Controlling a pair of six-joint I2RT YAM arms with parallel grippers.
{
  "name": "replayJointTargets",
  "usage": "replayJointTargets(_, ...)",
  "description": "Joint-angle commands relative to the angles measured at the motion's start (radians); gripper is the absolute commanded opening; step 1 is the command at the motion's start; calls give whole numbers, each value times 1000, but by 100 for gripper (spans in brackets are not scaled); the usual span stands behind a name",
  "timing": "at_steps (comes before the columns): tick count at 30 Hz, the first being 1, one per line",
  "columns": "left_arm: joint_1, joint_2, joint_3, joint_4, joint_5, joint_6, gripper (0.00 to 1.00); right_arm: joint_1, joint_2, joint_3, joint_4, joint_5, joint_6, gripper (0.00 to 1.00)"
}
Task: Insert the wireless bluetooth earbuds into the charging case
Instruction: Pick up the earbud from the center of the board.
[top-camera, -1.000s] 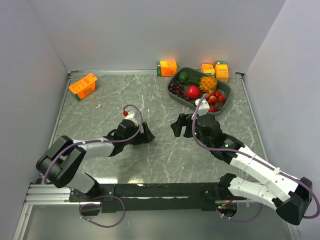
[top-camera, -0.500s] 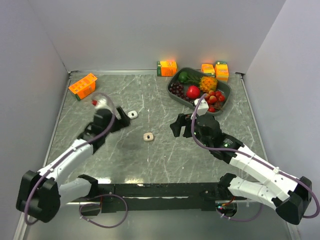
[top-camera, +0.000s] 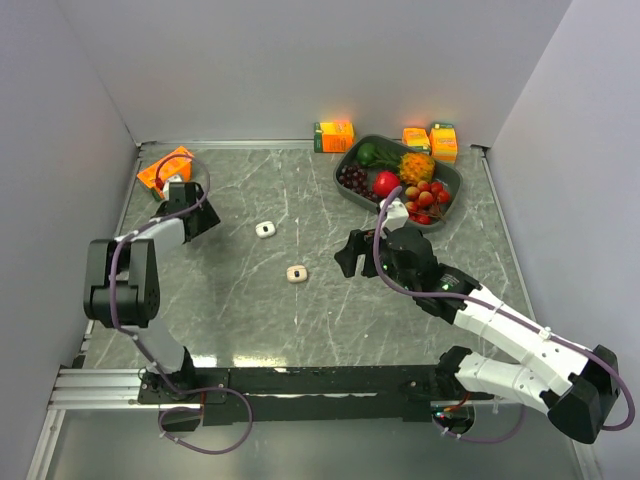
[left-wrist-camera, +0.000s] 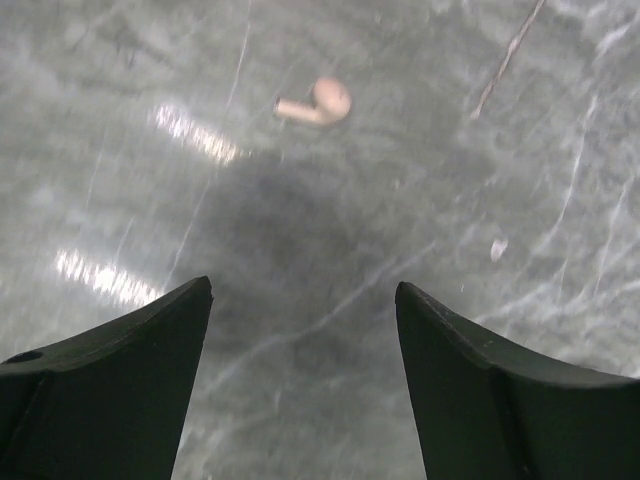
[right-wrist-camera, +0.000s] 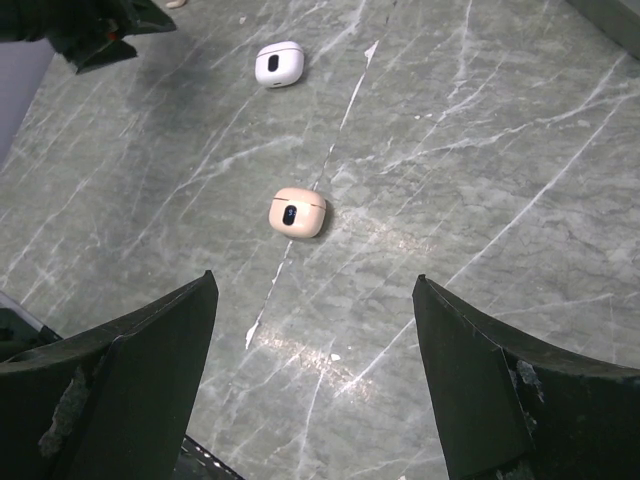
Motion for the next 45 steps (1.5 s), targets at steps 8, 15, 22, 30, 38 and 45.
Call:
replayJointTargets(8, 65, 229, 253, 52, 9, 218, 79, -8, 14, -6, 47, -27, 2, 87)
replayJointTargets(15, 69, 301, 313, 30, 38, 279, 73, -18, 28, -8, 47, -36, 3, 87)
replayJointTargets(22, 52, 361, 396, -37, 77, 296, 66, -21, 43, -2, 39, -52, 3, 87)
replayJointTargets(30, -19, 349, 375, -80, 52, 298, 44, -31, 34, 1, 31, -48, 2, 87)
replayJointTargets(38, -44, 291, 281, -106, 26, 245, 32, -31, 13, -9, 33, -58, 23, 87)
replayJointTargets(45, -46, 208, 226, -148, 43, 170, 14, -31, 2, -10, 31, -68, 40, 87)
